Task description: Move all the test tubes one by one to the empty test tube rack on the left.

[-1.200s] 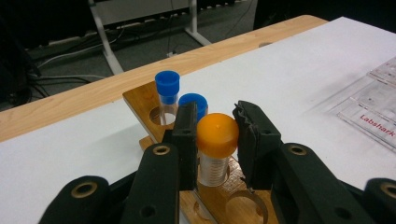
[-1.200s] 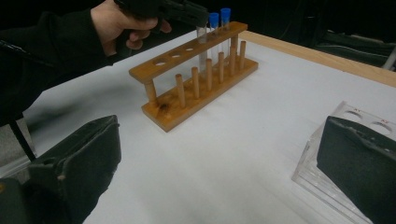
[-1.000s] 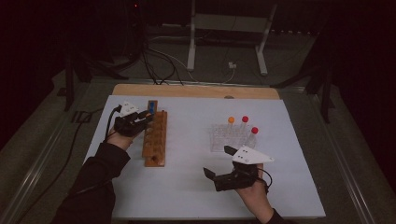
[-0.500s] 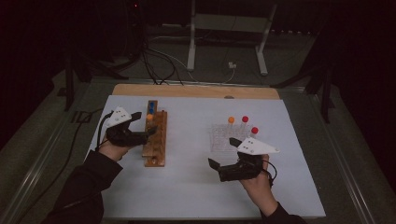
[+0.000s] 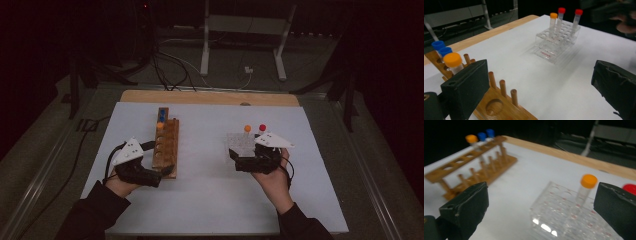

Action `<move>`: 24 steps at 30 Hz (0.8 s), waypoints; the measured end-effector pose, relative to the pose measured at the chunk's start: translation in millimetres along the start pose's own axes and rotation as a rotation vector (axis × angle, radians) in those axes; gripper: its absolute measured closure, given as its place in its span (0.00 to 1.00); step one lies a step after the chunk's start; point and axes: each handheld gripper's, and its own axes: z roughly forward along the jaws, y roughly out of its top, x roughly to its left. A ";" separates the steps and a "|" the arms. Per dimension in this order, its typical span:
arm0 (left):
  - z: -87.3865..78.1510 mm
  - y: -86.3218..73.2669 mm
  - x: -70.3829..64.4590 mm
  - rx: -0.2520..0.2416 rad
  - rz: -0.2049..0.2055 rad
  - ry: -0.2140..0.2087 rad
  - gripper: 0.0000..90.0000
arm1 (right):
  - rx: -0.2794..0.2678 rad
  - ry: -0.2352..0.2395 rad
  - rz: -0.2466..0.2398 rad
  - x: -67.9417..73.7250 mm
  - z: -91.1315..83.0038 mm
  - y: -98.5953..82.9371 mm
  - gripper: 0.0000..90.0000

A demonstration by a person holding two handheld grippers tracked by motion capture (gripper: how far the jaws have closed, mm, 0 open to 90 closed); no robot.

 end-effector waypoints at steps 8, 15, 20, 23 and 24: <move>-2.9 -3.2 -7.1 -0.011 0.012 -0.013 0.03 | 0.055 -0.103 0.059 -13.5 20.6 -3.4 0.08; -3.7 -3.5 -8.0 -0.013 0.015 -0.010 0.03 | 0.115 -0.158 0.075 -20.0 36.3 -6.3 0.30; -3.7 -4.0 -8.2 -0.013 0.011 -0.009 0.03 | 0.152 -0.186 0.075 -24.5 46.5 -8.8 0.44; -4.0 -3.7 -8.3 -0.015 0.010 -0.009 0.03 | 0.175 -0.209 0.080 -26.5 51.9 -9.1 0.50; -4.3 -3.5 -8.4 -0.016 0.011 -0.009 0.03 | 0.184 -0.214 0.084 -27.3 53.5 -8.9 0.51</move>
